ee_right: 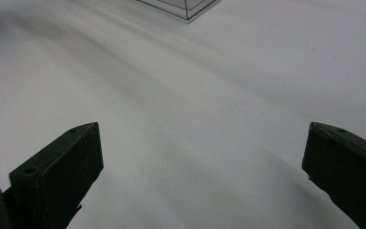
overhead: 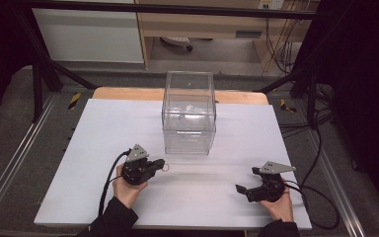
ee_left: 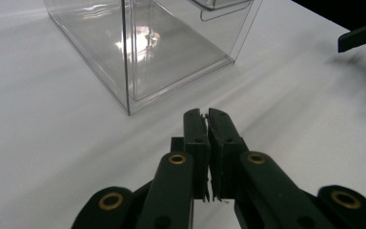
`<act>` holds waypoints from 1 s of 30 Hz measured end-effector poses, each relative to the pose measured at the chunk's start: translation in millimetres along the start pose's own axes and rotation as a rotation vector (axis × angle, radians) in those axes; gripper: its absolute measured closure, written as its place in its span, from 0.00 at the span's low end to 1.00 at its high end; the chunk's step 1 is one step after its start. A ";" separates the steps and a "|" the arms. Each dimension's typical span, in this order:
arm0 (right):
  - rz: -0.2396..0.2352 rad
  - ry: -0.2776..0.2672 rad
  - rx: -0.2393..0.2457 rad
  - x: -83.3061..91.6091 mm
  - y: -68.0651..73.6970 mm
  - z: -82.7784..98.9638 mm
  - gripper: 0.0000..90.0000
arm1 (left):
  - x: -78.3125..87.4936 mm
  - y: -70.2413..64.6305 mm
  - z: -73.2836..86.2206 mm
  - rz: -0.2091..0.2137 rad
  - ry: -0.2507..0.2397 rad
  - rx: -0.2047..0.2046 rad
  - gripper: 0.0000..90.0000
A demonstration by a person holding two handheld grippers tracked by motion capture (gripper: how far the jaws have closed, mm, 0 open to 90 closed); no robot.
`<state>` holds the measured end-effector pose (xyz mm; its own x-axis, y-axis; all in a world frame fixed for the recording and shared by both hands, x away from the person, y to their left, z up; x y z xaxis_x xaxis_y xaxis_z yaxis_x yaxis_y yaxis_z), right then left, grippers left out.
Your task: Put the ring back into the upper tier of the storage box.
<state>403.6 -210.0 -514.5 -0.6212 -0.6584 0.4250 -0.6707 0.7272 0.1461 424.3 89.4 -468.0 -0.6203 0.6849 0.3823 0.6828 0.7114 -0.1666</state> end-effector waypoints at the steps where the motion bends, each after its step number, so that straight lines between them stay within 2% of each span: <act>1: 0.000 0.000 0.000 0.0 0.0 0.0 0.00 | 0.7 0.1 -0.7 0.000 -0.003 -0.001 0.96; 8: 0.000 0.000 0.001 0.0 -0.1 0.0 0.00 | 6.4 -0.6 -7.2 -0.002 -0.029 -0.015 0.96; 30: 0.000 0.001 0.003 -0.1 -0.2 0.1 0.01 | 27.3 -5.7 -30.3 0.008 -0.114 -0.016 0.96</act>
<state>403.8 -210.1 -514.7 -0.6204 -0.6585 0.4260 -0.6724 0.7262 0.1432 415.2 99.3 -429.0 -0.6542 0.7044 0.2755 0.6932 0.7041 -0.1540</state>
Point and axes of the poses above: each handheld gripper's, and its own axes: x roughly backward along the jaws, z roughly out of its underside, y roughly to its left, the point moved 10 cm from there along -x, roughly forward along the jaws, and after that the axes turned 10 degrees about -y, right-handed, at the moved point
